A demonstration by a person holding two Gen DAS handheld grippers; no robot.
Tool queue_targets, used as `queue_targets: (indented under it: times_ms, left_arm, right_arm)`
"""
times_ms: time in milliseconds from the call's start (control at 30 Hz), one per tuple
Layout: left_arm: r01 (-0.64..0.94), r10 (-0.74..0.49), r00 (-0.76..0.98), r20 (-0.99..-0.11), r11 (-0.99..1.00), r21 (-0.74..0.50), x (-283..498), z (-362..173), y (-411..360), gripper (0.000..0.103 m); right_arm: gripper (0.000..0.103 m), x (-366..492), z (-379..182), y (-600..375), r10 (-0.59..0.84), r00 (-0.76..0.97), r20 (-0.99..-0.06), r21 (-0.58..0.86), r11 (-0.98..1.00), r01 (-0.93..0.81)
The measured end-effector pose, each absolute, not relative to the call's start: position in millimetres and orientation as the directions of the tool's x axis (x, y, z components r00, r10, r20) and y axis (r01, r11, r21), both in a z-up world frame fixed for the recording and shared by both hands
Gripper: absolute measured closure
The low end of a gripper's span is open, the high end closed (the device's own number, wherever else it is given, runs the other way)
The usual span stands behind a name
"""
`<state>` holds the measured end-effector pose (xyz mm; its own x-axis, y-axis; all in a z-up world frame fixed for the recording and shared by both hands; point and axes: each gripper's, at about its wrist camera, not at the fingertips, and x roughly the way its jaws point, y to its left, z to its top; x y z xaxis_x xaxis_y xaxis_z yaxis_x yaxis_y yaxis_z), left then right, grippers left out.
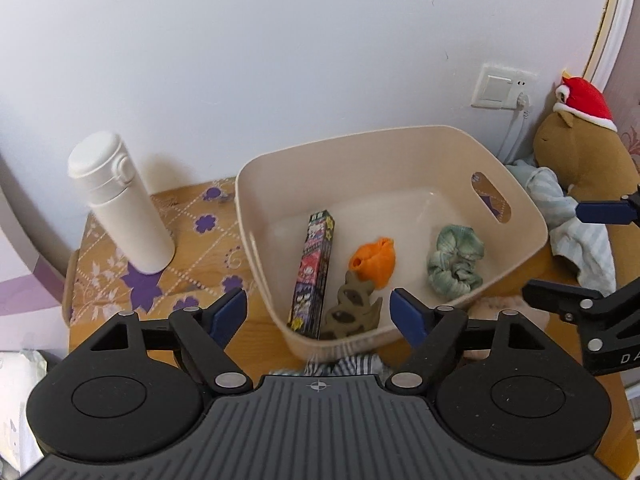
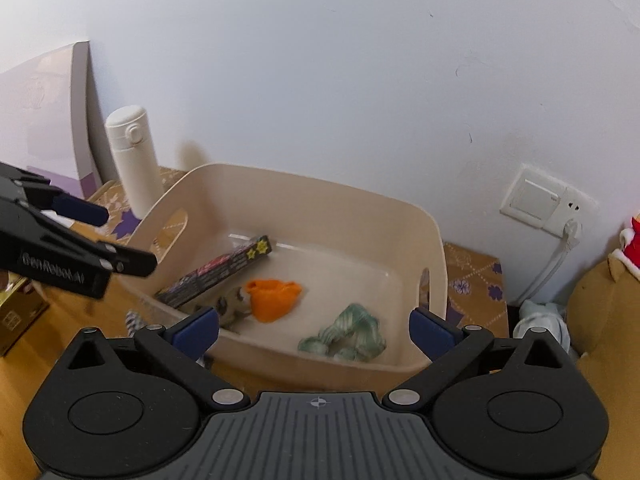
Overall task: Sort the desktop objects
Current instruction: 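Move both tools back toward the tissue pack and plush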
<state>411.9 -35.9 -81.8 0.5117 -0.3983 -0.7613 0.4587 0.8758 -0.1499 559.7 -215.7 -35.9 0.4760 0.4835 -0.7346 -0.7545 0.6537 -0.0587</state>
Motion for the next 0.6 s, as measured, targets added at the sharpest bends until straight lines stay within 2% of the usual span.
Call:
queue_targets:
  times_ms: [333, 600]
  left_arm:
    - [0.428, -0.362, 0.524, -0.771, 0.894, -0.129, 384.6, -80.9, 12.0, 0.021]
    - [0.375, -0.32, 0.48, -0.817, 0.917, -0.138, 366.5, -113.3, 49.2, 0.021]
  right_arm:
    - [0.0, 530.4, -35.9, -253.4, 0.471, 0.466, -0.749, -0.045, 0.665, -0.745]
    - [0.0, 507.9, -65.5, -274.8, 0.442, 0.437, -0.783, -0.013, 0.692, -0.722]
